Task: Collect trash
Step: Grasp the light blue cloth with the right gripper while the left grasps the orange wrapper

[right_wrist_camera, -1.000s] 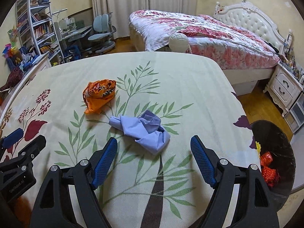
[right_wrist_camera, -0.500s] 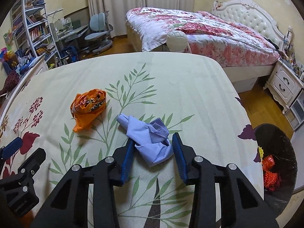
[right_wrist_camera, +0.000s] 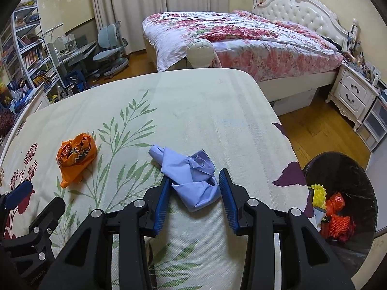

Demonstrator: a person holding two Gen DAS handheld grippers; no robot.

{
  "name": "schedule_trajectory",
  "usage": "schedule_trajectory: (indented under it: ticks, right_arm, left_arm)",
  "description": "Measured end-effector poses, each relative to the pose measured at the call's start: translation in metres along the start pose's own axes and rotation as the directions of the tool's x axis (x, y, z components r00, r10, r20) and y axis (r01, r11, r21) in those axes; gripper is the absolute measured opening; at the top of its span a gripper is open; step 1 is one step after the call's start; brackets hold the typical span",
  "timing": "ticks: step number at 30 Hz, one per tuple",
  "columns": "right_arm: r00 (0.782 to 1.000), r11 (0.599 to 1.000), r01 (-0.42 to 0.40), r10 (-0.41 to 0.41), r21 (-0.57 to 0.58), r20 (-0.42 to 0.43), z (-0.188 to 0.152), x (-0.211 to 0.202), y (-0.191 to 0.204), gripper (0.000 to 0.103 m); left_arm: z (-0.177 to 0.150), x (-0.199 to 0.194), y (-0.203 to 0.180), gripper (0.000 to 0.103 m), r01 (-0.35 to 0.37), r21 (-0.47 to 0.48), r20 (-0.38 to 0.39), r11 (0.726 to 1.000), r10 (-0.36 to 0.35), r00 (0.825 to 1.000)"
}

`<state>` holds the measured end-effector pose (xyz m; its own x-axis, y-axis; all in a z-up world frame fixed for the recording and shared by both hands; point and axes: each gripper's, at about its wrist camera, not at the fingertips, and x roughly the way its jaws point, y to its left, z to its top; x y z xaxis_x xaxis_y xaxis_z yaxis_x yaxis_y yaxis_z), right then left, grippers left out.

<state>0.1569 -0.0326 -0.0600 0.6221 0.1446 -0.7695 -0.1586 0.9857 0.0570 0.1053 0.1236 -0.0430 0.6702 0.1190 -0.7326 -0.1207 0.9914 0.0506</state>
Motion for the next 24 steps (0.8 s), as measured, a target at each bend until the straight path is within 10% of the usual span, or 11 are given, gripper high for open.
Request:
schedule_trajectory:
  ticks: [13, 24]
  right_arm:
    - [1.0, 1.0, -0.014, 0.014, 0.004, 0.0, 0.001, 0.001, 0.0, 0.041]
    - [1.0, 1.0, -0.011, 0.011, 0.002, 0.001, 0.001, 0.001, -0.001, 0.041]
  left_arm:
    - [0.029, 0.032, -0.011, 0.078, 0.056, -0.007, -0.028, 0.998, -0.056, 0.998]
    - [0.029, 0.044, -0.015, 0.035, 0.105, 0.007, -0.06, 0.994, -0.104, 0.993]
